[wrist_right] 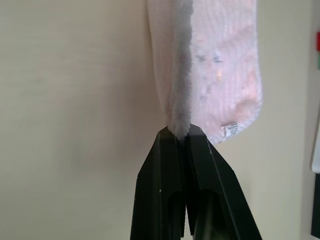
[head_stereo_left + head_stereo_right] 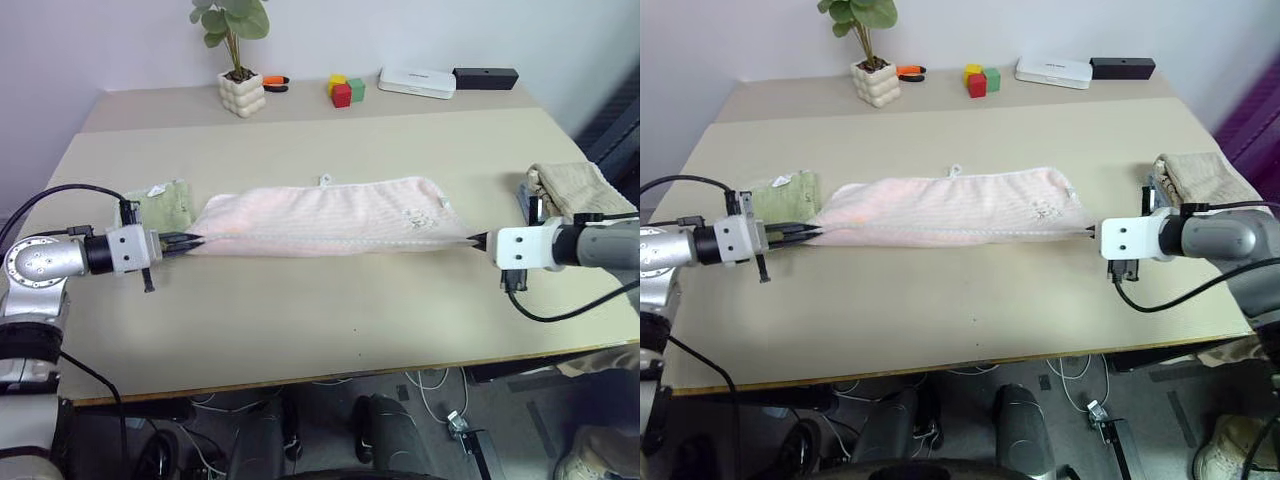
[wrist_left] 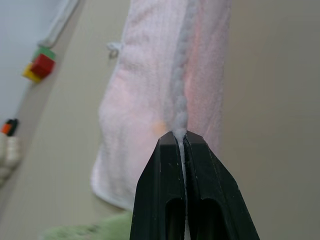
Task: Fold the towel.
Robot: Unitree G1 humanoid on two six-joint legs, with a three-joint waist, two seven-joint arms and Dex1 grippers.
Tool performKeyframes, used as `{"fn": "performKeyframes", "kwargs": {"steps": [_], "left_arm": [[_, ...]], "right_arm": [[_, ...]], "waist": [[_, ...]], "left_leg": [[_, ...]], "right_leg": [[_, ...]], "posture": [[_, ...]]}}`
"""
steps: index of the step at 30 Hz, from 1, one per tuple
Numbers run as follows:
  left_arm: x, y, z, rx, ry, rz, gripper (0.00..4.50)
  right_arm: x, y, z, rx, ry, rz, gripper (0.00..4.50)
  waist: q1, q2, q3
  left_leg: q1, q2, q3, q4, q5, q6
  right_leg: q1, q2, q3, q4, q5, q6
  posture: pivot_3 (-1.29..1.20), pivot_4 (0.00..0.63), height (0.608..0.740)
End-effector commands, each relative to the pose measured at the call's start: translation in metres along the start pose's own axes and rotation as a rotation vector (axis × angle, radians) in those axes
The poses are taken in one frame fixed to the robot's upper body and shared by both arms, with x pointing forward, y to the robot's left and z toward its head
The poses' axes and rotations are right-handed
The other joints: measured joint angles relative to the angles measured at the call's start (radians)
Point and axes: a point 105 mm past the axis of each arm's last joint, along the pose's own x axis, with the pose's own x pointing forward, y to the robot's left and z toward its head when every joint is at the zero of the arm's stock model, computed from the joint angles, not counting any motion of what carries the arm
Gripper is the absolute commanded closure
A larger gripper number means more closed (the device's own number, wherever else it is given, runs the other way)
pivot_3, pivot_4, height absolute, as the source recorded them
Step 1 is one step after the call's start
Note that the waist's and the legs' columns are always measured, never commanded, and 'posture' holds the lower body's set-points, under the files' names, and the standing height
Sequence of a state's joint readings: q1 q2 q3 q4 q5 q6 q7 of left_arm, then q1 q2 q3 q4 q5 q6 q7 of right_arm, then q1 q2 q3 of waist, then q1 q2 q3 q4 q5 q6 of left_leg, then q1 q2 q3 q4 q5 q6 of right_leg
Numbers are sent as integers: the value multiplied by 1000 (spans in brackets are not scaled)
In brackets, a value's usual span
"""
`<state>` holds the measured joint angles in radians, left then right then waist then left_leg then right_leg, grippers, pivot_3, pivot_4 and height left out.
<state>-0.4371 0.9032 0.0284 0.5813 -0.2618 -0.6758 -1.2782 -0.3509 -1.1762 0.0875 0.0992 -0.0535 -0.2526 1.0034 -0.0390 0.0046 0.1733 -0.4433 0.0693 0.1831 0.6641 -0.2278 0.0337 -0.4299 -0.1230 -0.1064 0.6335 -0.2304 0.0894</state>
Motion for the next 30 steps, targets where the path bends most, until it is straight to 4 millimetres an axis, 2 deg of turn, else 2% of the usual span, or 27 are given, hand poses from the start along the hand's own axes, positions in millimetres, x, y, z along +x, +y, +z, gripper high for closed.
{"fn": "performKeyframes", "kwargs": {"steps": [1,3,5,9,13,21,25,30], "left_arm": [[-16,9,12,-18,-15,39,4500],[-19,7,14,-55,-17,37,4500],[-19,10,15,-69,-20,61,4500],[-13,26,18,-48,-32,149,4500],[-4,38,13,-28,-11,195,4500],[17,60,-4,24,57,278,4500],[31,76,-14,21,102,373,4500],[43,88,-21,12,137,472,4500]], "right_arm": [[-11,3,2,2,12,27,4479],[-12,9,3,40,3,59,4479],[-14,6,1,40,25,51,4479],[-12,-18,-7,15,59,-40,4479],[-5,-42,-14,0,74,-132,4479],[30,-74,-10,-71,44,-274,4479],[50,-86,-17,-117,94,-357,4479],[62,-98,-14,-113,82,-438,4479]], "waist": [[1,0,0],[1,0,0],[2,0,0],[1,0,0],[0,0,0],[-3,0,0],[-3,0,0],[-7,0,0]], "left_leg": [[0,0,0,0,0,0],[0,0,0,0,-1,2],[0,0,0,0,-2,3],[0,0,0,1,-2,3],[0,-2,1,1,-1,1],[-1,-3,7,1,-1,1],[-1,-3,7,1,-1,1],[-1,-3,8,1,0,0]], "right_leg": [[0,0,0,0,0,0],[0,-1,0,0,-1,-2],[0,-1,0,0,-1,-2],[-1,-2,0,0,-1,-2],[0,-2,0,0,-1,-2],[-1,-1,0,0,1,1],[-1,-1,0,0,1,2],[-1,-1,0,1,1,2]], "posture": [[0,150,740],[0,150,740],[0,150,740],[0,150,740],[0,150,740],[0,150,740],[0,150,740],[0,150,740]]}}
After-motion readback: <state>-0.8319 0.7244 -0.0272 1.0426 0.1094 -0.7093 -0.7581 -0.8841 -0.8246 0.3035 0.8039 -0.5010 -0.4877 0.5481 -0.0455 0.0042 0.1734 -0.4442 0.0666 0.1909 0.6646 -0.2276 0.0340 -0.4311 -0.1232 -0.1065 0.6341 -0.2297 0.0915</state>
